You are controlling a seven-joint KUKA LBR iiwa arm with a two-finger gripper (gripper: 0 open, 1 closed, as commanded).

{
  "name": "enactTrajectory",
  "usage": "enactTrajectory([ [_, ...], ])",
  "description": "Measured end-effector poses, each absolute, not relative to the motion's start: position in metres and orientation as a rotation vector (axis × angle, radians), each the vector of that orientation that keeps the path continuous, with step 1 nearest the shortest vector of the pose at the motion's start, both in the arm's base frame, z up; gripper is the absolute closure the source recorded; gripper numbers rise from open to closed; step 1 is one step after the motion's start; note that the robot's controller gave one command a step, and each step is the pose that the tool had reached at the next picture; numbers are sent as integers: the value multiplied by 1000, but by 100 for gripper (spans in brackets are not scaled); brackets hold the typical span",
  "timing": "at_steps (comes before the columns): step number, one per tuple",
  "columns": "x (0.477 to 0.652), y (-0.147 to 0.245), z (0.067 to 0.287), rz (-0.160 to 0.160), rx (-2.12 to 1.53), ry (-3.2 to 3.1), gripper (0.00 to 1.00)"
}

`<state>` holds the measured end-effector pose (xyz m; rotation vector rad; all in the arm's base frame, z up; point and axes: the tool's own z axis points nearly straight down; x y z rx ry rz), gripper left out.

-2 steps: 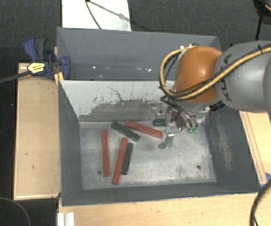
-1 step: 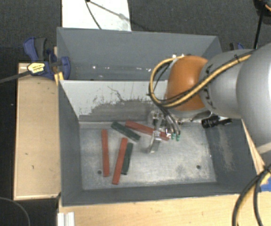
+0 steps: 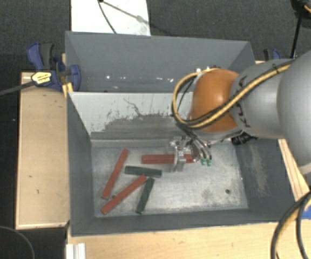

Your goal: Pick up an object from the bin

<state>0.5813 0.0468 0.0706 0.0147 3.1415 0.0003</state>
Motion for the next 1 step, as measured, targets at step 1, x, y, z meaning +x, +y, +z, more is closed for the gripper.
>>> enactTrajectory([
  [1,581,47,71,0,14,3142,100],
])
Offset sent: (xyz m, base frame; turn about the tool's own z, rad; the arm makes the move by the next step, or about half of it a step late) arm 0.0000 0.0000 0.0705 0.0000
